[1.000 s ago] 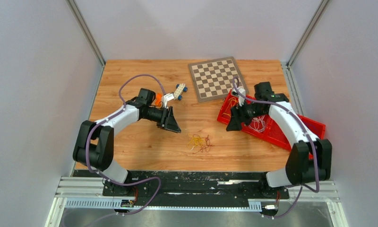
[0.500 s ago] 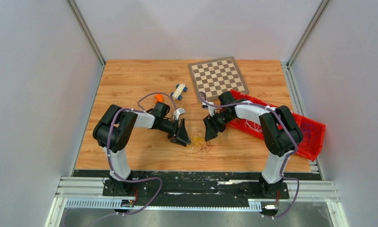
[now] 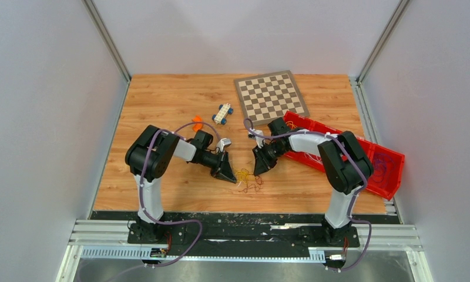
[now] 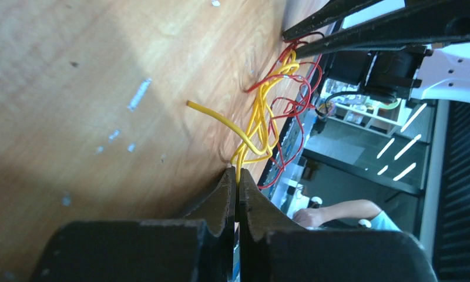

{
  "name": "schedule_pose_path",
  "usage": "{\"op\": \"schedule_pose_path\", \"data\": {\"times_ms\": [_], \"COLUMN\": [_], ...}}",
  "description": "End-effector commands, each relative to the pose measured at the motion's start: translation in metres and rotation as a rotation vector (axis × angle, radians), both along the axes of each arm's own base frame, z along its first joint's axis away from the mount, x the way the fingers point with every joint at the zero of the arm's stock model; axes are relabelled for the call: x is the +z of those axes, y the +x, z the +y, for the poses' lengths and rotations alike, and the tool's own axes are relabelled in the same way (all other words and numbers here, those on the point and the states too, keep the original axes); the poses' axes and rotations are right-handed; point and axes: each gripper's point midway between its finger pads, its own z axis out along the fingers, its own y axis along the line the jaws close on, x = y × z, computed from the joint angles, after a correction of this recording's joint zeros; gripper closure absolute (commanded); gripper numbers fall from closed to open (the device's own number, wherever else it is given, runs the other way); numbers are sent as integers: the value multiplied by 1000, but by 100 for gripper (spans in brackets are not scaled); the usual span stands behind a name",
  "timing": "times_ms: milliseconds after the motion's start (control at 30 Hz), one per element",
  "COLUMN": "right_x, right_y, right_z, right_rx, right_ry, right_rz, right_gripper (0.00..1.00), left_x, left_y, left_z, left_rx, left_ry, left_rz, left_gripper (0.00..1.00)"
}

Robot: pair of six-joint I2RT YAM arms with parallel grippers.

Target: Untangle the cables

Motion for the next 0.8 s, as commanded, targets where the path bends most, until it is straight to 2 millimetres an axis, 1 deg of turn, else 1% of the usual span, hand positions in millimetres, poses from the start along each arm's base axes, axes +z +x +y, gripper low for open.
{"op": "schedule_pose_path", "data": {"times_ms": [0,33,67,100,133,167,200,233,267,300,333,367,400,433,467,500,533,567,633,667,700,733,767], "right_x": [15,17,20,22,25,28,31,37,41,47,53,60,66,73,80,86,94,104,125,136,148,162,177], "right_y": [2,2,3,4,5,7,9,12,15,16,19,20,21,23,24,26,27,31,36,40,42,45,48], "right_z": [-2,-5,-9,-16,-24,-33,-44,-53,-64,-73,-80,-88,-93,-99,-104,-110,-115,-121,-133,-140,-150,-158,-162], "right_rx": [15,15,15,11,5,-10,-27,-43,-63,-77,-93,-108,-115,-125,-131,-139,-149,-165,-199,-220,-250,-273,-287], "right_ry": [6,-5,-19,-35,-53,-66,-79,-87,-96,-100,-101,-101,-103,-104,-109,-114,-118,-119,-113,-111,-109,-105,-93], "right_rz": [-77,-91,-106,-122,-139,-155,-171,-193,-200,-209,-222,-227,-241,-258,-280,-299,-321,-346,-393,-421,-437,-462,-489], "right_gripper": [96,100,100,100,100,100,100,100,100,100,100,100,100,100,100,100,100,100,100,100,100,100,100], "left_x": [8,15,17,25,25,34,31,37,35,39,37,40,42,43,46,47,49,49,50,49,47,44,40], "left_y": [7,6,13,13,20,26,33,39,48,53,60,63,70,73,76,80,81,82,84,82,81,79,77], "left_z": [4,8,15,21,34,42,61,72,94,105,126,137,159,168,185,194,208,215,238,242,252,255,263], "left_rx": [-20,-18,-4,8,44,71,121,151,215,249,316,351,415,442,487,514,552,572,626,635,651,655,667], "left_ry": [21,29,33,40,62,67,107,118,157,167,193,204,228,242,256,273,286,296,325,336,358,368,390], "left_rz": [-138,-141,-169,-177,-183,-218,-218,-242,-235,-250,-233,-239,-241,-243,-246,-252,-253,-256,-266,-262,-263,-255,-252], "left_gripper": [100,100,100,100,100,100,100,100,100,100,100,100,100,100,100,100,100,100,100,100,100,100,100]}}
